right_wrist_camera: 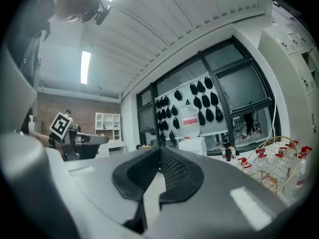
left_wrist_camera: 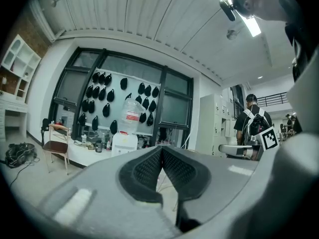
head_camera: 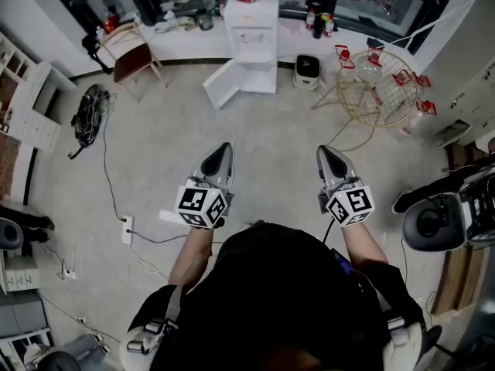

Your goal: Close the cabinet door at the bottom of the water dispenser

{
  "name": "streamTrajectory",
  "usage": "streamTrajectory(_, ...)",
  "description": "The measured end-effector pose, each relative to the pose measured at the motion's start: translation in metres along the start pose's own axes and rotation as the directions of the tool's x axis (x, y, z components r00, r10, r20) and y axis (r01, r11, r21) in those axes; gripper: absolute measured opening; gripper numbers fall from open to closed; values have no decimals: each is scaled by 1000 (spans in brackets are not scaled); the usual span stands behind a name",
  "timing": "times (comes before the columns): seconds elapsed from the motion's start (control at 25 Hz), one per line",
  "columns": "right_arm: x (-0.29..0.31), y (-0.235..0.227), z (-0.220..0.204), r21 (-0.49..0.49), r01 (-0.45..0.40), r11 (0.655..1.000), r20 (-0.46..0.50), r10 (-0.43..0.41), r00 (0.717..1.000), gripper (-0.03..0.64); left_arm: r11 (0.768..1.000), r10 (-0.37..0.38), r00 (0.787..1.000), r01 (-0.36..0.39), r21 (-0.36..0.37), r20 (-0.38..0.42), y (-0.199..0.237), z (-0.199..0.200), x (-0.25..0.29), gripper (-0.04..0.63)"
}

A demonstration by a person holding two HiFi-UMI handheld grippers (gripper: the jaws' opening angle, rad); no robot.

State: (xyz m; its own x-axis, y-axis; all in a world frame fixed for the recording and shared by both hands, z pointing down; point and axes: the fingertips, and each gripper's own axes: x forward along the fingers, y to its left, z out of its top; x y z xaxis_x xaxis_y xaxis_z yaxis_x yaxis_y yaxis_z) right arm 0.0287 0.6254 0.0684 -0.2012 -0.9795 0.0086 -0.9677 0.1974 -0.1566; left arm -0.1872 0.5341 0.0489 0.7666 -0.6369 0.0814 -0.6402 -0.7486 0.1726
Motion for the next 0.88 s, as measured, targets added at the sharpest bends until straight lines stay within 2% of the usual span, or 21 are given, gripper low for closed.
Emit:
streamTrajectory(0.2,-4,-2,-5,5,-13,1000,0,13,1000,5,1000,1,1000,-1,4,-8,-8,-5,0,5)
streamTrajectory(0.32,-11,4,-1,-40,-45,998,23,46,999,10,1000,-18,1000,18,6,0,-21,-7,1,6)
streamTrajectory(0.36,-14,6,-1,-54,-59,997,27,60,998,52,1000,-21,1000,21,6,0,-26,-9,2,50)
streamTrajectory(0.44,-19,8,-1,-80,-76,994,32,79,996,236,1000,-9,1000,9,6,-1,-34,-13,5,254)
streamTrajectory(0.48,-21,7,0,-95,-74,993,38,78,996,283,1000,9,1000,-10,12,4,-37,-13,6,345)
streamTrajectory(0.56,-27,3,4,-118,-60,991,51,66,996,349,998,53,998,-54,27,16,-41,-13,6,400)
streamTrajectory(0.64,-35,-6,7,-117,-46,992,59,54,997,384,995,90,996,-91,34,15,-47,-16,6,451)
streamTrajectory(0.88,-59,-32,4,-83,-75,994,46,79,996,393,987,157,988,-157,20,1,-73,-32,5,459)
